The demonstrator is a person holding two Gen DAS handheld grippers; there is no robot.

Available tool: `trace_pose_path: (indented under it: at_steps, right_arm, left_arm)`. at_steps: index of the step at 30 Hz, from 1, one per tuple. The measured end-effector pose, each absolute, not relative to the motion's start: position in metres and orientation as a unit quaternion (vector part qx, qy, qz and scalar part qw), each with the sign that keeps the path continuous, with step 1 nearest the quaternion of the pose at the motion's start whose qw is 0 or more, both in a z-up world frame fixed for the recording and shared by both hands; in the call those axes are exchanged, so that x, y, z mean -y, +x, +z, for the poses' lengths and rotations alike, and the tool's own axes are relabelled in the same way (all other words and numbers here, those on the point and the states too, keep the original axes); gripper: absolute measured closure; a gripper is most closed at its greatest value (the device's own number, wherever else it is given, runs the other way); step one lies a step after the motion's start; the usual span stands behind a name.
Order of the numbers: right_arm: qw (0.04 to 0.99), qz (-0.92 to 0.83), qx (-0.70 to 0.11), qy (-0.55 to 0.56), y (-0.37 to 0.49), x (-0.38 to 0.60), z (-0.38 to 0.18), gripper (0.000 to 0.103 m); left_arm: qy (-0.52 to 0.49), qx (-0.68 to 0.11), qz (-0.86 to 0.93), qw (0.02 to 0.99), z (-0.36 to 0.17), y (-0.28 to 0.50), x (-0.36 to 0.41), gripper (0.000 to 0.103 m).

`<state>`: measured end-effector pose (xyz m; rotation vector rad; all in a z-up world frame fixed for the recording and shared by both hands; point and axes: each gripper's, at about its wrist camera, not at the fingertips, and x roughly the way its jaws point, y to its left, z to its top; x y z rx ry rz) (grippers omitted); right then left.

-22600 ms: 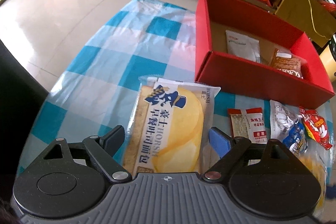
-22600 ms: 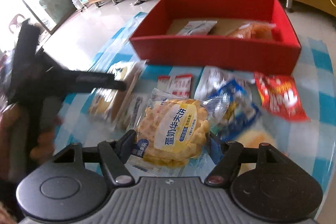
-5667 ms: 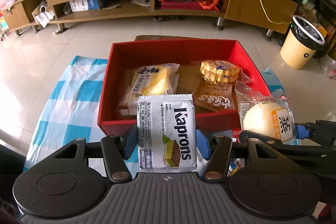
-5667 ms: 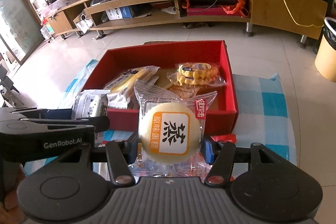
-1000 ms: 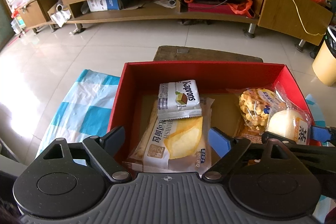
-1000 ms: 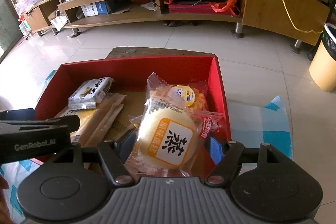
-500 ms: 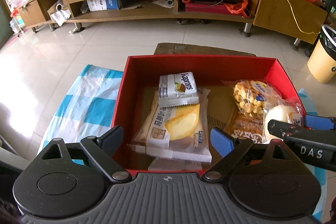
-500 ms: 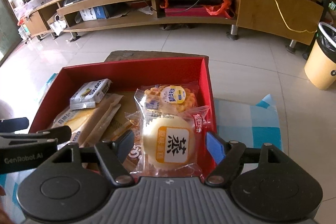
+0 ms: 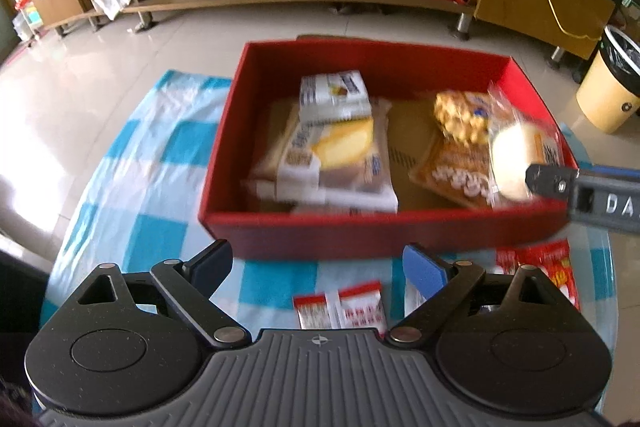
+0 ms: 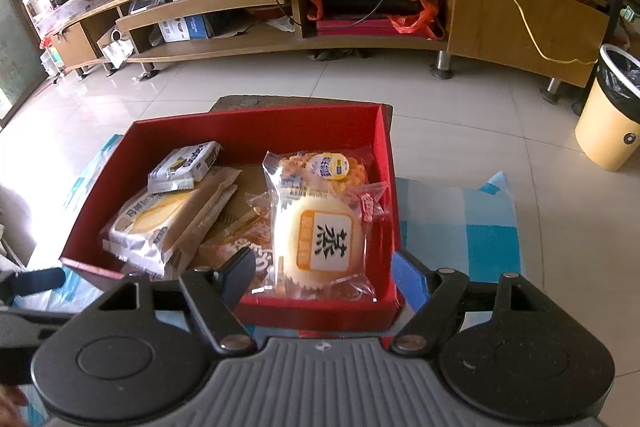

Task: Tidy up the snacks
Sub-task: 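Grasp the white spicy strip pack with the left tool while the right tool grasps the red candy bag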

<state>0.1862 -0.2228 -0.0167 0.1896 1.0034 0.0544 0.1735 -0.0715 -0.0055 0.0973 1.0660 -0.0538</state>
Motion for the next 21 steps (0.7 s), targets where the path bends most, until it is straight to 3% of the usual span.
trace_pose_path:
  at_steps: [13,21]
  right_arm:
    - [0.86,0.015,-0.502,0.089,0.144,0.246,-0.022,0.031]
    - [0.828,-0.014,-0.547,0.119,0.14,0.28,-0.051,0.031]
  left_arm:
    - [0.034,-0.578,-0.031,0.815,-0.053,0.136,0.076,0.008]
    - [0.04,-0.578,-0.025,0.815,-0.059,0.132,0.075,0.018]
